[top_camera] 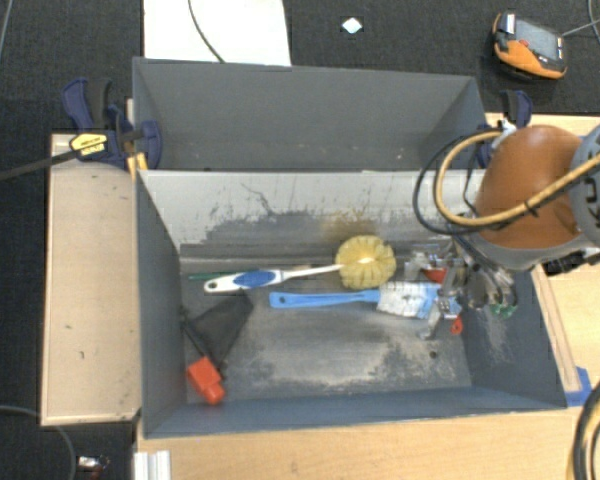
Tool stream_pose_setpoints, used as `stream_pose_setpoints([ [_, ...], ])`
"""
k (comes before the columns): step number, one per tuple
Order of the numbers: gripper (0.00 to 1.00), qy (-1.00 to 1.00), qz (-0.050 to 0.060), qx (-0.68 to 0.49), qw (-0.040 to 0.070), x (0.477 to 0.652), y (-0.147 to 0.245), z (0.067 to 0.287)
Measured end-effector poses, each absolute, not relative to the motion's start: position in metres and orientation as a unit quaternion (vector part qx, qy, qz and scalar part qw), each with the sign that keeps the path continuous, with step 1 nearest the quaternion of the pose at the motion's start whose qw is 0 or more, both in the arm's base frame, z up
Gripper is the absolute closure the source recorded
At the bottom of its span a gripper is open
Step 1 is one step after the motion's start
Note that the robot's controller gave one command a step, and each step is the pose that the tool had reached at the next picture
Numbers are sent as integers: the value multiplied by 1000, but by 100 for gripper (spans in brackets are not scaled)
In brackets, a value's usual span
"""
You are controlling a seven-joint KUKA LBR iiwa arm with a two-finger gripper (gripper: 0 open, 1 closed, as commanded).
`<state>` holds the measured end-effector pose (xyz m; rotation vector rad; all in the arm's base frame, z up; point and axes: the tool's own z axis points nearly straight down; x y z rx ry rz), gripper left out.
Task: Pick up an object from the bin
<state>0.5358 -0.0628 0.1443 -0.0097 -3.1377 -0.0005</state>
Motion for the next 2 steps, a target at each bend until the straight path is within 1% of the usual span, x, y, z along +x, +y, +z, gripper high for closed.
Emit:
stream_pose_setpoints([
  [1,0,-1000,0,-1,-1,538,-63,147],
  [2,0,-1000,0,18,-2,540,-103,70],
])
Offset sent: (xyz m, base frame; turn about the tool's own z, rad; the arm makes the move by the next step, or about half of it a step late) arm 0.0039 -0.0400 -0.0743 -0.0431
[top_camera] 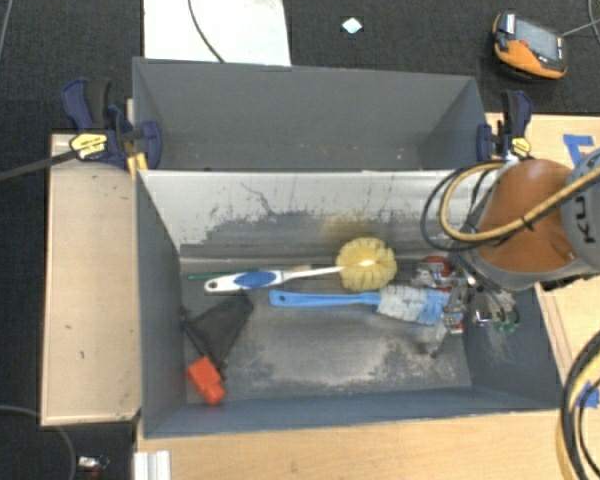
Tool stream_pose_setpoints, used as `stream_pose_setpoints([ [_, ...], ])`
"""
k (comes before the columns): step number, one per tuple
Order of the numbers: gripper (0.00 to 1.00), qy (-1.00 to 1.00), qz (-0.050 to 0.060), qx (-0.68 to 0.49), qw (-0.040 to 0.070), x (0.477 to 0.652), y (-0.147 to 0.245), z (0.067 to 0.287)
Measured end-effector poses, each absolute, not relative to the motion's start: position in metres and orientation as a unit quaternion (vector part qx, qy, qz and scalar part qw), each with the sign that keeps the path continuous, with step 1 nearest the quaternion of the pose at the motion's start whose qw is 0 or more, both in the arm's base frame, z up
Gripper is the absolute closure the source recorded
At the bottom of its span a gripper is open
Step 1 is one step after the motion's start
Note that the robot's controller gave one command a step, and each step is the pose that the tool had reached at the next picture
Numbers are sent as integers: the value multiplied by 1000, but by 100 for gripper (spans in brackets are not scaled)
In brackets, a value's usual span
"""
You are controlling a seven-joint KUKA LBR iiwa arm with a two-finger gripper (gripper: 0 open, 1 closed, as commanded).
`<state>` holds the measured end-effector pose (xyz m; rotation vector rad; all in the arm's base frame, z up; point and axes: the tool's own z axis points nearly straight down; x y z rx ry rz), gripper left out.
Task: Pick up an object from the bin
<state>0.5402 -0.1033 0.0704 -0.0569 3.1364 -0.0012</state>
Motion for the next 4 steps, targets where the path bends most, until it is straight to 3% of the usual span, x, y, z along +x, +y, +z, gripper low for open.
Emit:
stream_pose_setpoints([
  [3,0,1000,0,-6,5,542,-102,71],
  [4,100,1000,-1,-17,5,542,-103,71],
])
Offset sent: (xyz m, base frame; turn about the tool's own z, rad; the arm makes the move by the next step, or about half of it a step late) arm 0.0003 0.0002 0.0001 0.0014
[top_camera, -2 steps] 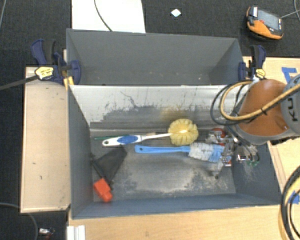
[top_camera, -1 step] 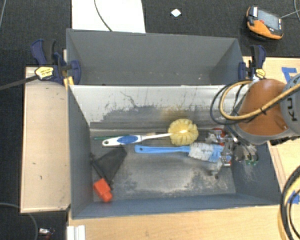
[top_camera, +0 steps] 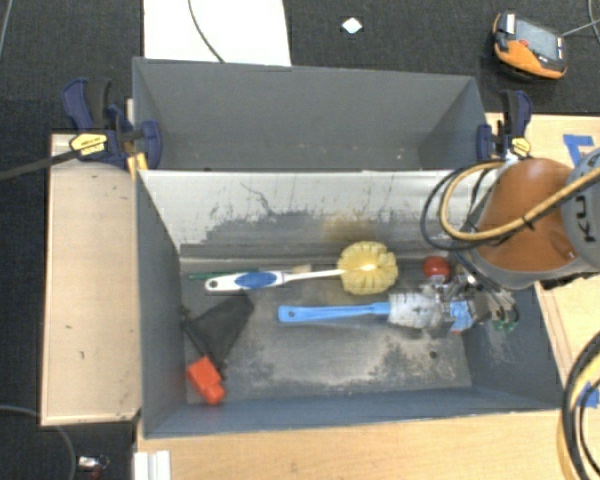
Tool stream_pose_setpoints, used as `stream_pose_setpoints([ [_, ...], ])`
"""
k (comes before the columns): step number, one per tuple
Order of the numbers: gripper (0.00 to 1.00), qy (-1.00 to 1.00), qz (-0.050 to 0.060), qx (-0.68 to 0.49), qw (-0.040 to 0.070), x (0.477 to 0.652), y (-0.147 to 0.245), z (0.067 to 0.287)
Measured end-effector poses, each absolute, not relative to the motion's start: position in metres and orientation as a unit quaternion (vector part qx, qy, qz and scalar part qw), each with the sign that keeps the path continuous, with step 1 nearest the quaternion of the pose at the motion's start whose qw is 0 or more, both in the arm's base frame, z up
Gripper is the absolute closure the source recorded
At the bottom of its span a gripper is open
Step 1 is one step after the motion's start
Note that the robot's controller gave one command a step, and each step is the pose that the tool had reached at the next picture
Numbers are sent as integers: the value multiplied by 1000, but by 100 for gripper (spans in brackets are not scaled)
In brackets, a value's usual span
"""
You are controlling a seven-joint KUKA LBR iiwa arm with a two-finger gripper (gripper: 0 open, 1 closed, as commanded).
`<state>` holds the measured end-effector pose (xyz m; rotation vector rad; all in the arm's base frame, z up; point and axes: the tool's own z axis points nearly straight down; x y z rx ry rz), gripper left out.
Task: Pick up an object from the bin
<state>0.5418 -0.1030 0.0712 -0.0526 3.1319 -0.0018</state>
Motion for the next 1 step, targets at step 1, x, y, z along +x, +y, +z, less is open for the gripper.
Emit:
stream_pose_setpoints([
  [1,100,1000,-1,-17,5,542,-103,71],
])
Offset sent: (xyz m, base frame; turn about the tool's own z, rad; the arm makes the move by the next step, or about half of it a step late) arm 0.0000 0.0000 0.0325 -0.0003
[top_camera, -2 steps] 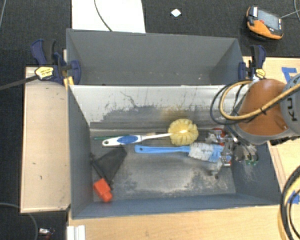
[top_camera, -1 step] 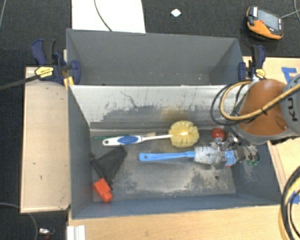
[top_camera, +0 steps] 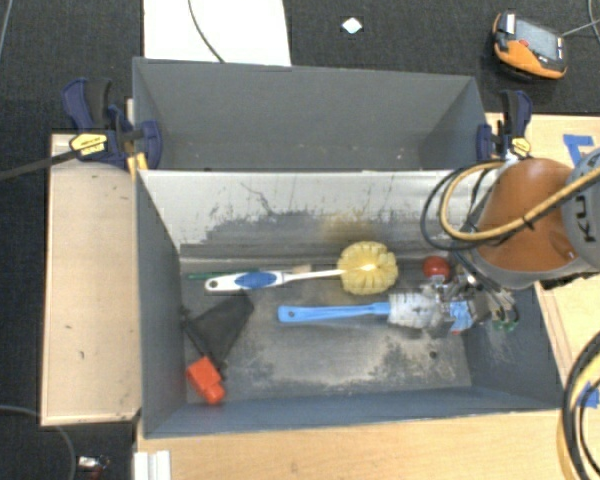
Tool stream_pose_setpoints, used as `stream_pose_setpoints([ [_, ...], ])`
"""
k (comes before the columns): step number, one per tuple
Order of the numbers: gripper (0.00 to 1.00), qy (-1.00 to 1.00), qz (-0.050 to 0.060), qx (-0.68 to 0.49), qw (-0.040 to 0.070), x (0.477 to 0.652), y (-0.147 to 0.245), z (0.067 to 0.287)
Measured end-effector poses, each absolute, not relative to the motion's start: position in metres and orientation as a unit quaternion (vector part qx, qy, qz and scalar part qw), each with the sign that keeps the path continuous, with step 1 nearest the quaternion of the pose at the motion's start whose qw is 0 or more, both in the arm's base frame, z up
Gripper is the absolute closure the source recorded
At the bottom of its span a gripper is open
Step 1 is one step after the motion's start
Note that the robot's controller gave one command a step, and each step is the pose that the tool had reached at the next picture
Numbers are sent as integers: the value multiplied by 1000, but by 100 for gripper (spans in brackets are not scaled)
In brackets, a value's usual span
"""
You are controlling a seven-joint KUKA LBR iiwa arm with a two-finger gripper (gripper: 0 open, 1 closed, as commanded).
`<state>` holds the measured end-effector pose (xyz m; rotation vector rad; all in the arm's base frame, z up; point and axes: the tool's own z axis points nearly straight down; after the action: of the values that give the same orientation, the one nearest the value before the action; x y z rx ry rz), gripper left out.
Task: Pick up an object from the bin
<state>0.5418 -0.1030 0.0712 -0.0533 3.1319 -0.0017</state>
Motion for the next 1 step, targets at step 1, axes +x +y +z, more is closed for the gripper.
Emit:
stream_pose_setpoints([
  [1,100,1000,-1,-17,5,541,-103,91],
])
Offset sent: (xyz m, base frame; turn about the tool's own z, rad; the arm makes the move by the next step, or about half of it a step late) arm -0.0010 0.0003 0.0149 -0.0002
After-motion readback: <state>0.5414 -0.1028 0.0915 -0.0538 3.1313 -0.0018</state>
